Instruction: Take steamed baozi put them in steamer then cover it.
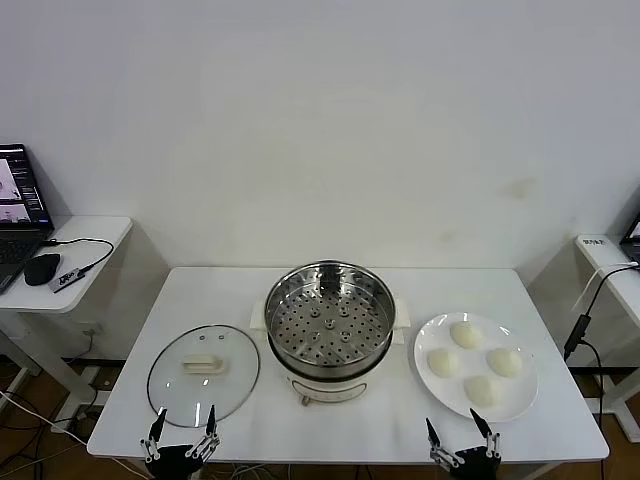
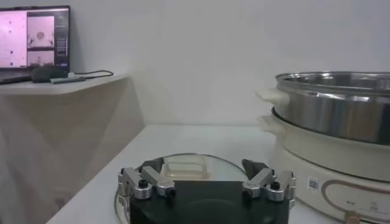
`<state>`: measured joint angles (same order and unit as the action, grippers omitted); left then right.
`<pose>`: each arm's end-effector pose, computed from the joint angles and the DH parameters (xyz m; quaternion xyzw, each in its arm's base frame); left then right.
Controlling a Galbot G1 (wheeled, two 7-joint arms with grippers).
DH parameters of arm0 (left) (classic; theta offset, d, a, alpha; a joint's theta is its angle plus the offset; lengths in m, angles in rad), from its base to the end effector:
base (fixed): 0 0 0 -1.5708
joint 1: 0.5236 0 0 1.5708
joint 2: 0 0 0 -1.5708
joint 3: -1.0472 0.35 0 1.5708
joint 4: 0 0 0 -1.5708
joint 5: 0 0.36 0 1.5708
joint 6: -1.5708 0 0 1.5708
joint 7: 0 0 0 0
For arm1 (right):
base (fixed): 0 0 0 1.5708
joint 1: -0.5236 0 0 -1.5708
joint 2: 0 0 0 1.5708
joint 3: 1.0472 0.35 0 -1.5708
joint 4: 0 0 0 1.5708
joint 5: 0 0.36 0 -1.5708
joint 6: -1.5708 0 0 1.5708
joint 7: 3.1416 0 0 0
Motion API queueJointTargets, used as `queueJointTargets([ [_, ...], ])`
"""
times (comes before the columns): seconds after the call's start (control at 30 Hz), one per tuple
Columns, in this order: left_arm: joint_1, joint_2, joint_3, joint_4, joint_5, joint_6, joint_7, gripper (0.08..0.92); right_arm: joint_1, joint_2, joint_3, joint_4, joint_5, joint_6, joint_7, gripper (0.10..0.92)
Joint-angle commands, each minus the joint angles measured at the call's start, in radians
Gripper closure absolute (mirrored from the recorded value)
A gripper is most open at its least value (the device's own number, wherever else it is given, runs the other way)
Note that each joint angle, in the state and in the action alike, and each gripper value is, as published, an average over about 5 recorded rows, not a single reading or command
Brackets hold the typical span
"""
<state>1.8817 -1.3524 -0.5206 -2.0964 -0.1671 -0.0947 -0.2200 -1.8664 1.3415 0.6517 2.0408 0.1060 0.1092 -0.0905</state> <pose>0.0865 0.0358 -0.3419 0.0526 -0.9924 -0.0111 0.1110 0.0911 -0.0824 -0.3505 0.0580 -0.9890 0.0717 0.1152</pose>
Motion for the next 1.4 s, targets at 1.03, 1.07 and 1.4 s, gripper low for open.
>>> queueJointTargets([
  [1.03, -0.1, 0.021, -0.028, -0.059, 0.141, 0.215, -0.003, 0.177, 0.849, -0.9, -0.205, -0.404, -0.445, -0.262, -0.721, 0.203],
  [1.07, -0.102, 0.021, -0.029, -0.058, 0.141, 0.217, -0.003, 0.177, 0.903, -0.91, -0.26, -0.428, -0.431, -0.265, -0.744, 0.203],
  [1.4, -0.104, 0.017, -0.043, -0.05, 0.159, 0.22, 0.006, 0.177, 1.481, -0.867, -0.893, -0.674, -0.386, -0.24, -0.903, 0.203],
])
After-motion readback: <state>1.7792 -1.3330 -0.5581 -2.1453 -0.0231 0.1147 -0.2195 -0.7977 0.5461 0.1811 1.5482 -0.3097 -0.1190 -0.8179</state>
